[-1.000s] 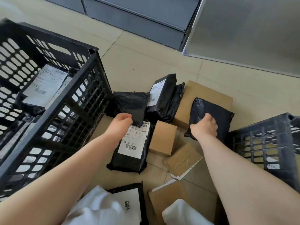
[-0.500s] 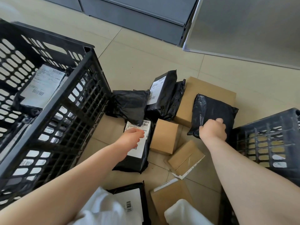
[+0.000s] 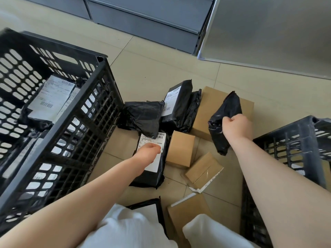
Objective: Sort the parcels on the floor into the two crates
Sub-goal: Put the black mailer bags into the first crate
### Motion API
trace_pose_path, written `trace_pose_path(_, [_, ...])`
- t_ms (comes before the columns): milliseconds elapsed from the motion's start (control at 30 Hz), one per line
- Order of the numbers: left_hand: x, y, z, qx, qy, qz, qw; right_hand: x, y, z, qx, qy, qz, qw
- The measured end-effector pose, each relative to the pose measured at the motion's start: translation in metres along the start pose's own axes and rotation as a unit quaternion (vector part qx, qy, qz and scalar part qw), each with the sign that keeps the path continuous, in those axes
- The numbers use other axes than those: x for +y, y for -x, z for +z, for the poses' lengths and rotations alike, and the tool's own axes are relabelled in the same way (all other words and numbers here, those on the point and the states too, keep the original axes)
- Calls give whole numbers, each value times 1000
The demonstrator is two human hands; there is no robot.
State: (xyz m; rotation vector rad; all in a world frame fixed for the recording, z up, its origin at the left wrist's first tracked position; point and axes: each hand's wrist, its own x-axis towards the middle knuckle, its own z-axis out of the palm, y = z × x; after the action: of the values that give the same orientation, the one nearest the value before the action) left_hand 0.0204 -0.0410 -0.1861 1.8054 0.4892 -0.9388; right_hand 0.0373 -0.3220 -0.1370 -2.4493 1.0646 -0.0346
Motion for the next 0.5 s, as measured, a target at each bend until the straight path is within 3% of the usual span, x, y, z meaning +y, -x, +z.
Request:
trace_pose_path(100, [4, 5, -1, -1, -11, 8, 1000, -16, 8, -18, -26, -74, -3, 997])
trace_pose_path(233, [6, 9, -2, -19, 1, 7, 1000, -31, 18, -24, -44, -246, 58, 967])
trace_pose_path(333, [7, 12, 1, -51, 51, 14, 997, -43, 23, -27, -105, -387, 107, 910])
trace_pose_path(500, [18, 19, 2, -80, 188, 3, 979, -50, 36, -27, -302, -504, 59, 807])
